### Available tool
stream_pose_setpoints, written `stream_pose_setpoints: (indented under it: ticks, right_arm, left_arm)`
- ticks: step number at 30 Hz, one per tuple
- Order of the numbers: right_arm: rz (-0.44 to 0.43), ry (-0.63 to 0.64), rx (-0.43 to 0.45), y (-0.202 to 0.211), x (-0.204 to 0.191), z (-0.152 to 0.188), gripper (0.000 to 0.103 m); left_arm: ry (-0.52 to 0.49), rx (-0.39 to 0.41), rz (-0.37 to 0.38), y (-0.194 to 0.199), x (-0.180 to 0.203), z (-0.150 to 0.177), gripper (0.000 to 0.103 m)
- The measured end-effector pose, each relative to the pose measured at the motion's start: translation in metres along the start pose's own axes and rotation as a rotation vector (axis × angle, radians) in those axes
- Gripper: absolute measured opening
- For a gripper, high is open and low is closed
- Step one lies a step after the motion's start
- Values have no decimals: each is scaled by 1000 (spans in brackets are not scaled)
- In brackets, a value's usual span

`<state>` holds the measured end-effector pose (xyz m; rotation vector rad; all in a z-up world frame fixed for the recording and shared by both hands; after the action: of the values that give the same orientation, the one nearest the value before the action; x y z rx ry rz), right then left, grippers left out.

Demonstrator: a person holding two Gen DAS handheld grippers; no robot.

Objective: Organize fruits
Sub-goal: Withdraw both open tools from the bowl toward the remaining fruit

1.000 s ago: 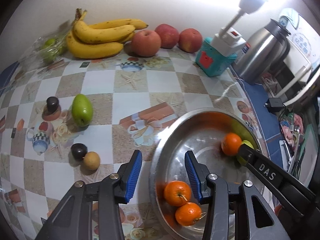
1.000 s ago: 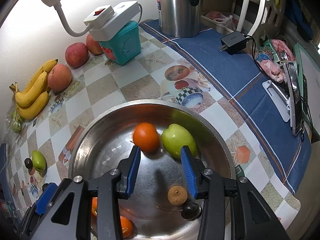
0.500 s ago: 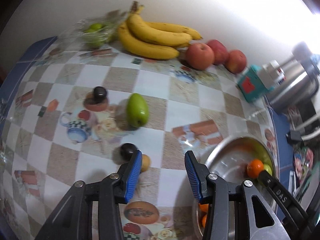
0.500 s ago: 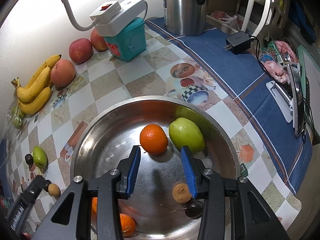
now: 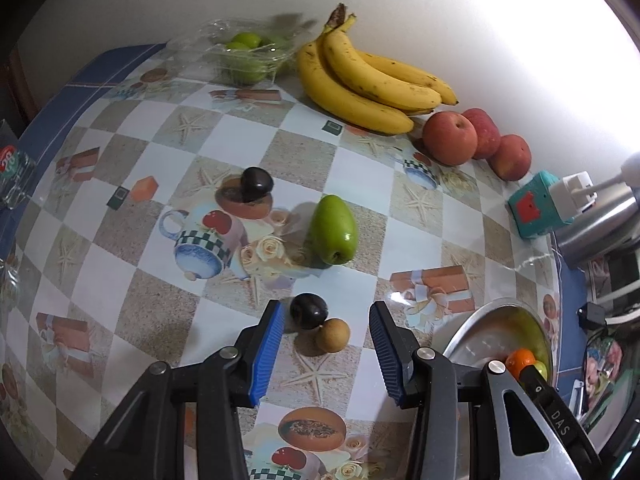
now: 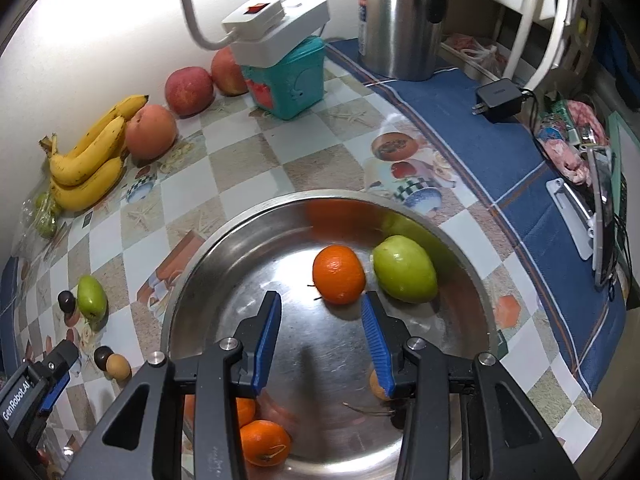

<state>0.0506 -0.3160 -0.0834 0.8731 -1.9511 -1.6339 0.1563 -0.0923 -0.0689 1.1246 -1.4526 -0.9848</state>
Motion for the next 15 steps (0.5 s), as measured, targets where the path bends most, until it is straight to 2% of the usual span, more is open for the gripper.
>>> stream_pose_setpoints:
  ticks: [2, 4, 8, 10, 15]
  right_arm:
    - [1, 9, -2, 0, -3, 1, 53]
    - [-3, 18, -3, -1, -6, 1, 63]
    - [-5, 32, -6, -3, -9, 2, 70]
    - [-7, 36, -4, -3, -9, 2, 79]
    - [-11, 54, -2, -3, -13, 2, 81]
  left_arm:
    - [14, -3, -6, -1, -3, 0, 66]
    - [18, -5, -15, -1, -4, 0, 67]
    - [21, -1, -44, -2, -6, 0, 73]
    - [25, 0, -49, -2, -7, 0, 76]
    - [39, 6, -75, -2, -11, -1, 87]
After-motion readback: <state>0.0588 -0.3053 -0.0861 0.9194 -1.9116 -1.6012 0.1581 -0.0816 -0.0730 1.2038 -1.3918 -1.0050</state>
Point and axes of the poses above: each gripper's, at about its wrist camera, not at the fingertips, and y roughly against the way its jaws point, x to its right, z to its underside, the point moved 4 cm from there along -y, roughly the way its jaws point, and after that the axes turned 12 degrees about -x, right-handed, at the moved point
